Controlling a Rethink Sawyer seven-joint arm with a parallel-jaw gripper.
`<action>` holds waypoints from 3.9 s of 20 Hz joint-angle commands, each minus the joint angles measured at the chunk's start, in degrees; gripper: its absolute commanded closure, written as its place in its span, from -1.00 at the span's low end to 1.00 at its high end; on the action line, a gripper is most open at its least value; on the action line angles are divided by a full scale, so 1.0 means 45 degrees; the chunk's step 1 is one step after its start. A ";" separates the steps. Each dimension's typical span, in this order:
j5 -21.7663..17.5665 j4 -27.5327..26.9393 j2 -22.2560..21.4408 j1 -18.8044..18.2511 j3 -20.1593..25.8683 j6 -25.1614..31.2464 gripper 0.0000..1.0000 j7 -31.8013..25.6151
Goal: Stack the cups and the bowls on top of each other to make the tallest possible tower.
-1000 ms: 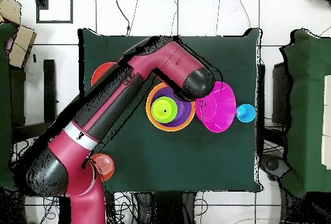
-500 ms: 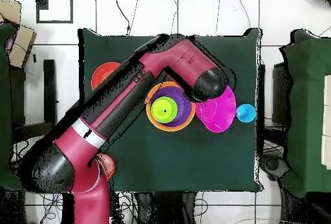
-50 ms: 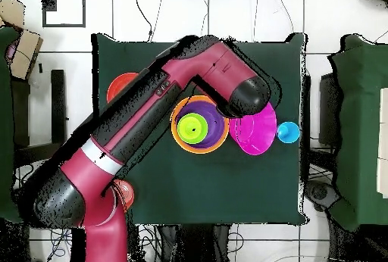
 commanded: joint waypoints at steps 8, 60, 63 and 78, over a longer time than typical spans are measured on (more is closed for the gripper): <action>-0.1123 0.0803 0.0108 -0.0068 0.2665 -0.0894 -1.00 -0.2134; -0.0567 0.1790 -0.2322 -0.0927 0.7947 0.0730 -1.00 -1.4068; -0.0815 0.1639 -0.2493 -0.0917 0.7922 0.0252 -1.00 -1.3067; -0.0617 0.1189 -0.3074 0.0346 0.7538 0.1124 -1.00 -0.9253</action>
